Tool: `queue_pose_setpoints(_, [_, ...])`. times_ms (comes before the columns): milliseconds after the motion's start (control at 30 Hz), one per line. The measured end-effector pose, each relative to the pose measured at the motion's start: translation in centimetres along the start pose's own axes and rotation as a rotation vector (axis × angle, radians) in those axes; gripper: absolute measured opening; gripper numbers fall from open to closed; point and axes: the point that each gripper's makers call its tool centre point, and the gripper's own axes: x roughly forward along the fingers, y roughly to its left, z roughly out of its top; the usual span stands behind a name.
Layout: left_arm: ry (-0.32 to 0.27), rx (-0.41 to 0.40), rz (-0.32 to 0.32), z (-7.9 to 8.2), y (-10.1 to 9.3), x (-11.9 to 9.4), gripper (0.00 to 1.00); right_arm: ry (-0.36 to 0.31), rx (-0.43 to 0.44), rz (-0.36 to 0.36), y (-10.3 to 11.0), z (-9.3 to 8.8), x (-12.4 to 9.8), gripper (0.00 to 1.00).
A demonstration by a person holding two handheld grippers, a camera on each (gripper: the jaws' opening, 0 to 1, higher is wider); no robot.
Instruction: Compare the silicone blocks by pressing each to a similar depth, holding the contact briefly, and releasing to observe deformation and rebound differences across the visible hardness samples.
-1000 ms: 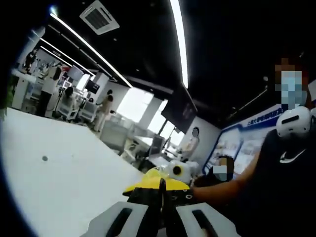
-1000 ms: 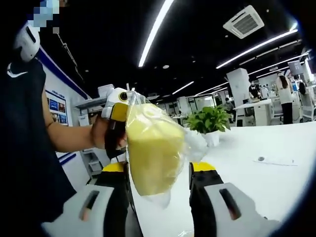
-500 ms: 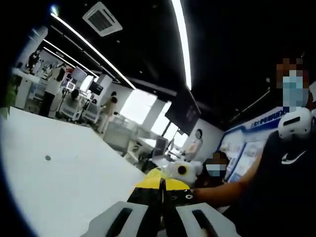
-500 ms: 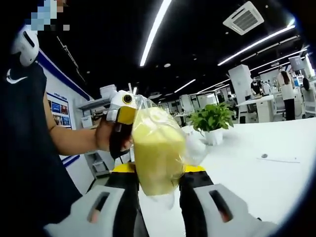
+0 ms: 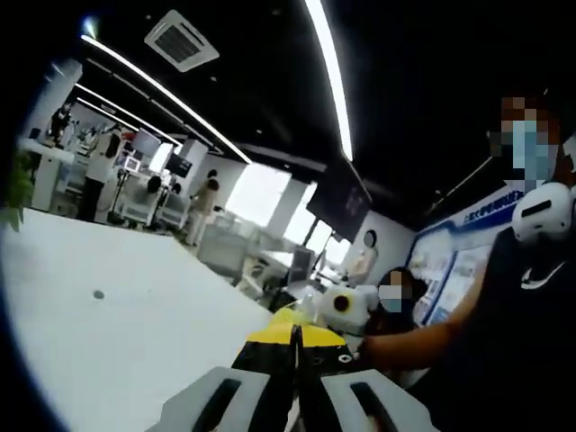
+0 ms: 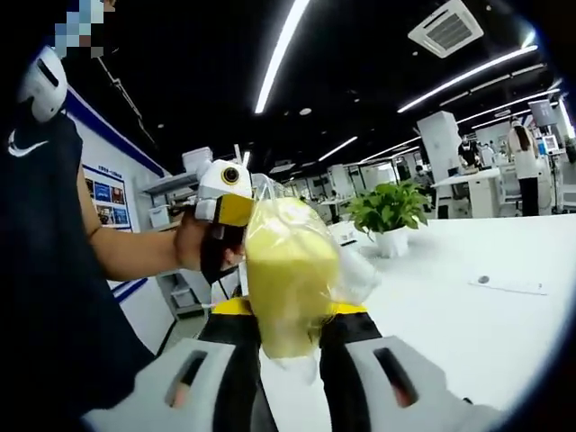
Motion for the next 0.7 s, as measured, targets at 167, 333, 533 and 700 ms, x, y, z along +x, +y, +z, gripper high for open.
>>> queue_pose_setpoints(167, [0.006,0.017,0.017,-0.1,0.4,-0.2,0.0,0.02,0.006,-0.005,0.0,-0.2,0.3,0.15])
queue_pose_setpoints(333, [0.007,0.006,0.026,0.0,0.6,-0.2,0.0,0.034,0.023,0.005,0.0,-0.2,0.4,0.11])
queue_pose_setpoints(533, [0.005,-0.029,0.045,-0.1,1.1,0.0,0.0,0.051,0.018,-0.001,-0.1,-0.3,0.3,0.09])
queue_pose_setpoints(700, [0.019,-0.006,0.036,-0.2,1.0,-0.1,0.0,0.055,0.031,-0.002,-0.1,-0.5,0.3,0.08])
